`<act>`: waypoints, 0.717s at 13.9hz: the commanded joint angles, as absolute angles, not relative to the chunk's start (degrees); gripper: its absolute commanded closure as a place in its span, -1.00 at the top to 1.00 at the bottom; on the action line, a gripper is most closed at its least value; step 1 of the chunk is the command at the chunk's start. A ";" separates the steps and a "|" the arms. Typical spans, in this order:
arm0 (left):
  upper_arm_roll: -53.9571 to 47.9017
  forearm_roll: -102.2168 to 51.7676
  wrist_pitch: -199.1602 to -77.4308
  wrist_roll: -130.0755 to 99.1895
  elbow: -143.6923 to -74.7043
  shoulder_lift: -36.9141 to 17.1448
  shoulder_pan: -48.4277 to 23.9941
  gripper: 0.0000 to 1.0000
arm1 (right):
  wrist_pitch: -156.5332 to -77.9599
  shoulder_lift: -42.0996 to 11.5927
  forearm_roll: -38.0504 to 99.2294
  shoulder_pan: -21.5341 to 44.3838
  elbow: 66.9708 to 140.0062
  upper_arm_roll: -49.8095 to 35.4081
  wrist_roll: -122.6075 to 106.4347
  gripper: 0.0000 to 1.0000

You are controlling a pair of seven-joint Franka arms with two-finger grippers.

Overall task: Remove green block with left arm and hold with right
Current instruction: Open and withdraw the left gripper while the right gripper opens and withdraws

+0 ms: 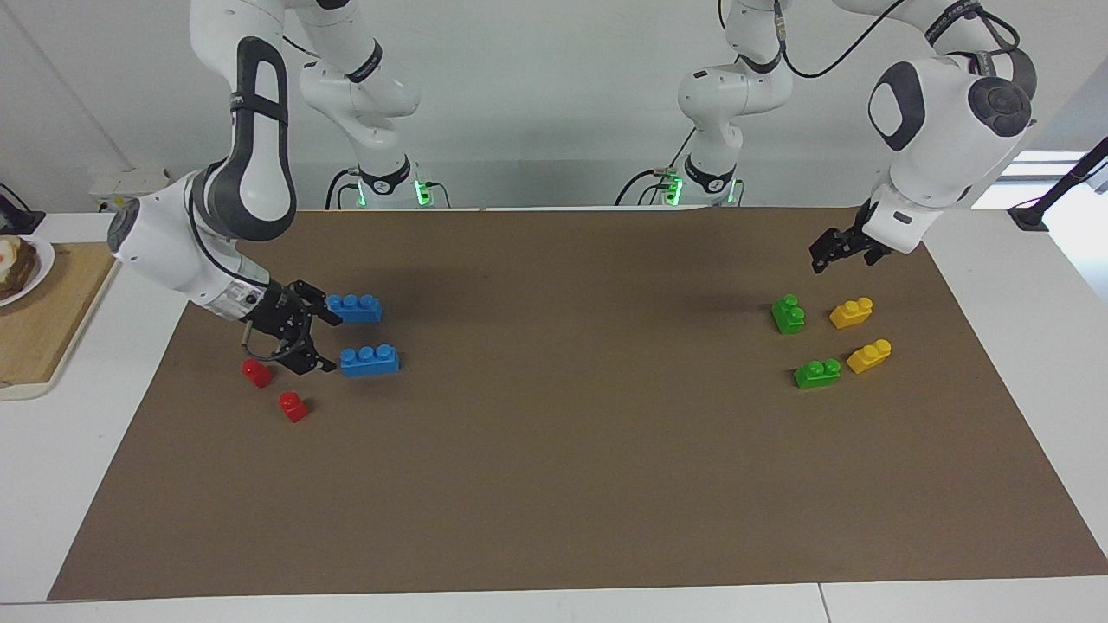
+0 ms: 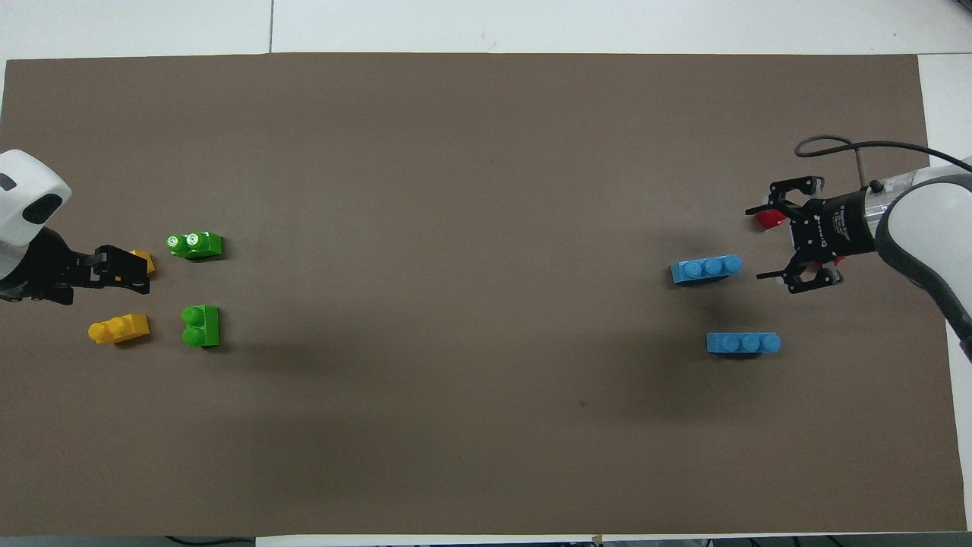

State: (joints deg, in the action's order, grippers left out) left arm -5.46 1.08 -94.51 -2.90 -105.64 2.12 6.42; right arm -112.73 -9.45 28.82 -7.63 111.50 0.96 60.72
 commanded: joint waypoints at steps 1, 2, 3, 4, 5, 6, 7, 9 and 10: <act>-5.45 0.97 -85.64 -3.87 -96.80 0.00 6.15 1.00 | -106.72 -9.58 23.40 -8.70 103.82 0.44 60.65 1.00; -5.36 0.97 -84.65 -3.87 -96.16 0.35 5.80 1.00 | -105.66 -9.32 21.46 -8.35 102.15 0.35 59.60 1.00; -5.19 0.97 -84.55 -3.87 -96.07 0.70 4.93 1.00 | -104.43 -8.88 20.58 -8.00 100.48 0.35 58.37 1.00; -5.19 0.97 -84.64 -3.87 -96.15 0.79 4.31 1.00 | -102.85 -8.18 19.87 -7.74 99.24 0.35 57.14 1.00; -5.19 0.97 -84.46 -3.87 -96.15 0.97 3.61 1.00 | -101.27 -7.22 18.91 -7.56 98.27 0.26 54.87 1.00; -5.19 0.97 -83.94 -3.87 -96.15 1.14 3.52 1.00 | -100.29 -5.99 18.03 -7.56 97.57 0.09 51.54 1.00; -5.01 0.97 -83.76 -3.78 -96.24 1.23 3.17 1.00 | -99.67 -5.02 16.54 -7.47 96.95 -0.26 47.24 1.00; -4.92 0.88 -83.67 -3.78 -96.50 1.32 2.55 1.00 | -97.22 -3.52 11.80 -7.03 95.37 -1.14 38.54 1.00; -4.49 0.88 -83.67 -3.78 -96.59 1.32 1.85 1.00 | -95.64 -2.73 10.56 -6.60 94.67 -1.84 33.45 1.00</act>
